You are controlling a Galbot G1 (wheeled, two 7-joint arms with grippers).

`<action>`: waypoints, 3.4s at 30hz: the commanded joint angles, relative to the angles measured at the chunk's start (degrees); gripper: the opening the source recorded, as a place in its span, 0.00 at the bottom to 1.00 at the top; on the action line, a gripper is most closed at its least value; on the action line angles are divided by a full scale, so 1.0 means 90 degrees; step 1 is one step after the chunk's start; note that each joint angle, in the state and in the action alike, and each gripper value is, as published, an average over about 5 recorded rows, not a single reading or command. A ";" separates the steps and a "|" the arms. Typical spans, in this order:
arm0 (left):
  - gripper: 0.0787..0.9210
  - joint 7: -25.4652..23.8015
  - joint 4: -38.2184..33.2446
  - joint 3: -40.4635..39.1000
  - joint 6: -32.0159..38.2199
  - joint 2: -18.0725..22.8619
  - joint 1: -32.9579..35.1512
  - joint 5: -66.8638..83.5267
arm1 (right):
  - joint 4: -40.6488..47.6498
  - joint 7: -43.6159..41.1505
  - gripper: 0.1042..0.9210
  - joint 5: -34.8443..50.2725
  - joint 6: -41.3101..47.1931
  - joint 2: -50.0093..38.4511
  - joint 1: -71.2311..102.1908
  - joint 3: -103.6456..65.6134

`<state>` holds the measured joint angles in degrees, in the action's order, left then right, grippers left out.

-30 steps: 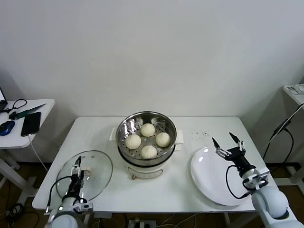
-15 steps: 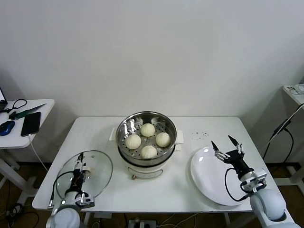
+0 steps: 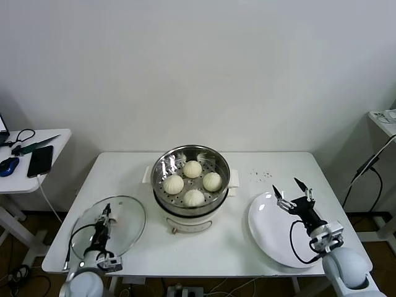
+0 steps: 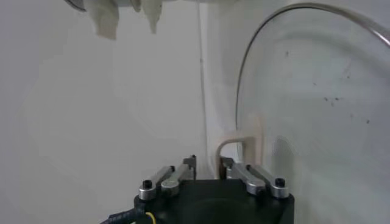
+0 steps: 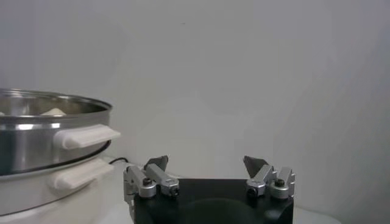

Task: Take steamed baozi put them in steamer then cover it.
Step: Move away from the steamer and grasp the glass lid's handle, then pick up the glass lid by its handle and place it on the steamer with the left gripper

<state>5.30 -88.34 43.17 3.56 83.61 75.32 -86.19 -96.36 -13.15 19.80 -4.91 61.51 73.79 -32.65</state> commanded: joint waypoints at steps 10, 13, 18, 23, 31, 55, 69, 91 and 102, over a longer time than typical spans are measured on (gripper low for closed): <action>0.09 -0.0126 -0.1576 -0.0105 -0.0631 -0.0216 0.0687 0.0562 | 0.0058 -0.0046 0.88 -0.0058 -0.0063 0.0019 -0.0026 -0.0015; 0.09 -0.0162 -0.2146 -0.0141 -0.1125 -0.0312 0.0979 0.0619 | 0.0063 -0.0054 0.88 -0.0058 -0.0067 0.0010 -0.0025 -0.0026; 0.09 -0.0276 -0.3103 -0.0265 -0.2028 -0.0511 0.1366 0.0672 | 0.0093 -0.0067 0.88 -0.0067 -0.0080 -0.0021 -0.0038 -0.0046; 0.09 -0.0324 -0.3744 -0.0539 -0.2845 -0.0909 0.1440 0.0674 | 0.0132 -0.0077 0.88 -0.0110 -0.0093 -0.0061 -0.0076 -0.0034; 0.09 -0.0794 -0.4312 -0.1738 -0.4002 -0.2112 0.0933 0.0815 | 0.0257 -0.0082 0.88 -0.0214 -0.0104 -0.0159 -0.0181 0.0031; 0.09 -0.3105 -0.2442 -0.6070 -0.5328 -0.0734 -0.2817 -0.0571 | 0.0511 -0.0089 0.88 -0.0425 -0.0146 -0.0094 -0.0236 -0.0071; 0.09 -0.2729 -0.1181 -0.6127 -0.5396 0.0176 -0.3175 -0.0576 | 0.0534 -0.0119 0.88 -0.0543 -0.0205 -0.0034 -0.0171 -0.0165; 0.09 -0.2697 -0.0597 -0.5727 -0.5396 0.0122 -0.3151 -0.0486 | 0.0584 -0.0196 0.88 -0.0742 -0.0292 0.0038 -0.0163 -0.0169; 0.09 -0.2591 -0.0541 -0.5745 -0.5396 0.0097 -0.3126 -0.0394 | 0.0594 -0.0220 0.88 -0.0787 -0.0315 0.0048 -0.0165 -0.0186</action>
<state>-18.59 -94.17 -8.61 -42.22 84.22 47.16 -90.32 -90.93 -15.10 12.85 -7.71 61.89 72.32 -34.28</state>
